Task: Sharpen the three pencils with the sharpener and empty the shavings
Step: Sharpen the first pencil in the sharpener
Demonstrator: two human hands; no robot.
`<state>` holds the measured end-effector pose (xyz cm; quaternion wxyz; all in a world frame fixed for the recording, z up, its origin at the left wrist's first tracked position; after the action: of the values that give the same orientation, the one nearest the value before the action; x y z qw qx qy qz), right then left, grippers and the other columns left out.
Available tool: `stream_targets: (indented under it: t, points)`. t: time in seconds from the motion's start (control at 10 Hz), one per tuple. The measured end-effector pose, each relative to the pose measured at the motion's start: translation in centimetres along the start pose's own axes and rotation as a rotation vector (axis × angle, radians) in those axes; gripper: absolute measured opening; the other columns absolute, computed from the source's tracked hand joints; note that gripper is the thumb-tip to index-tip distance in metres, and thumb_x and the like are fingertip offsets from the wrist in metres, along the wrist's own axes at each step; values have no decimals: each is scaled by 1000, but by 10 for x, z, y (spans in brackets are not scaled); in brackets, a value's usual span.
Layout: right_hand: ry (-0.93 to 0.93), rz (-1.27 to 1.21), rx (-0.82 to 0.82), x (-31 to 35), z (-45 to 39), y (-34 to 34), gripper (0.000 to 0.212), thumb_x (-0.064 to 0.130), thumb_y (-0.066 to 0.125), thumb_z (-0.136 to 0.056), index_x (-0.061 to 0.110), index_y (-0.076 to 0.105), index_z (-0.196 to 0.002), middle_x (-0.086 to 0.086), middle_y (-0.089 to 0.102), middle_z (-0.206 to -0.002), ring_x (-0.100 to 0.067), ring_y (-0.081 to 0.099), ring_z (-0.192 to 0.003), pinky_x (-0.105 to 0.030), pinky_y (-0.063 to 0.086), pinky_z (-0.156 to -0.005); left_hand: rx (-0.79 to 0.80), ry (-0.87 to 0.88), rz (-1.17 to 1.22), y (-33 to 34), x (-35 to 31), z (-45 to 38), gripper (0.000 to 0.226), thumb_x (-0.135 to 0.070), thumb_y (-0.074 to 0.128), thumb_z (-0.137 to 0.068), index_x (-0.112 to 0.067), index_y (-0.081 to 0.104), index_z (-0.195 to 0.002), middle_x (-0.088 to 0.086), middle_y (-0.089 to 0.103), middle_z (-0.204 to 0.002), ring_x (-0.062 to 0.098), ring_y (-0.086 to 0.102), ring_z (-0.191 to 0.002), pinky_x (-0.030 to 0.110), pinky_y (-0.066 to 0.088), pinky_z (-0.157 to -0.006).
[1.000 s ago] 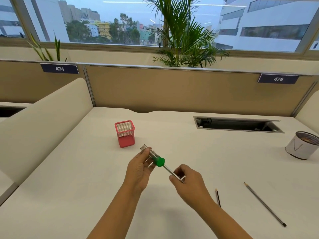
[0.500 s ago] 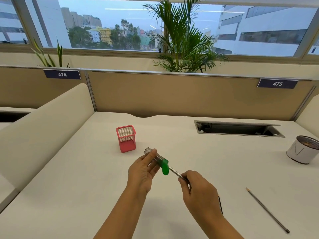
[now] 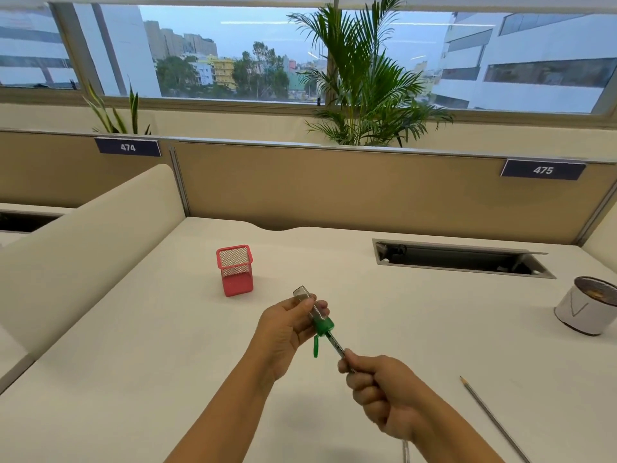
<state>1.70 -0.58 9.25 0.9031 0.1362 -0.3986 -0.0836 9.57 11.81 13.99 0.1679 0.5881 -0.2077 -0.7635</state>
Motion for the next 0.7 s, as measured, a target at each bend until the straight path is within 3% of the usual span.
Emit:
stream_targets:
  t: [0.1, 0.2, 0.3, 0.4, 0.5, 0.6, 0.7]
  points:
    - [69, -58, 73, -2, 3, 1, 33, 25, 52, -93, 6, 69, -72, 5, 36, -46, -4, 24, -31, -12, 16, -28, -4, 5, 9, 3, 2, 0, 20, -3, 51, -90, 6, 57, -106, 18, 70, -89, 24, 71, -77, 31, 59, -64]
    - [-349, 534, -178, 39, 8, -15, 19, 29, 58, -89, 12, 67, -85, 3, 54, -66, -7, 41, -49, -16, 32, -45, -109, 17, 78, -4, 8, -1, 14, -3, 52, -89, 5, 59, -99, 18, 71, -86, 27, 70, -78, 33, 60, -66]
    - [-799, 906, -367, 76, 28, -16, 7, 24, 62, -85, 18, 62, -83, 7, 59, -75, -8, 50, -63, -17, 41, -59, -190, 27, 138, -4, 12, 2, 9, -1, 53, -88, 4, 59, -92, 20, 69, -85, 31, 66, -81, 33, 60, -61]
    - [-1020, 1194, -508, 82, 42, -16, 9, 23, 62, -85, 20, 68, -80, 7, 63, -66, -9, 55, -56, -16, 42, -52, -218, 63, 144, 3, 11, 5, 12, -1, 55, -87, 7, 59, -95, 21, 67, -88, 31, 66, -80, 35, 60, -66]
    - [-1155, 1337, -625, 87, 53, -17, 23, 31, 52, -82, 22, 71, -72, 5, 60, -50, -11, 52, -40, -19, 36, -34, -261, 101, 130, 7, 14, 9, 15, -3, 56, -87, 8, 60, -96, 20, 68, -89, 31, 68, -79, 32, 60, -69]
    - [-1050, 1342, -603, 85, 49, -20, 31, 30, 44, -89, 21, 69, -73, 4, 57, -52, -12, 49, -44, -22, 35, -40, -256, 122, 96, 14, 18, 13, 11, -4, 54, -88, 3, 62, -90, 18, 69, -88, 29, 69, -80, 33, 59, -72]
    - [-216, 462, -67, 40, 9, -43, 31, 25, 46, -95, 15, 62, -71, 6, 42, -48, -8, 32, -39, -17, 24, -36, -124, 117, 37, 25, 13, 14, 12, -3, 50, -90, 2, 60, -96, 18, 69, -88, 28, 69, -81, 34, 60, -71]
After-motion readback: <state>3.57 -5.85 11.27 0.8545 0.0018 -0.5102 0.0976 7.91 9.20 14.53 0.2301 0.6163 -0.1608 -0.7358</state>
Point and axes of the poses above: each hand's wrist, its own z-axis away from the middle knuckle, its own y-axis out of the palm, x = y × z, the point moved 10 cm from there along -z, towards the middle knuckle
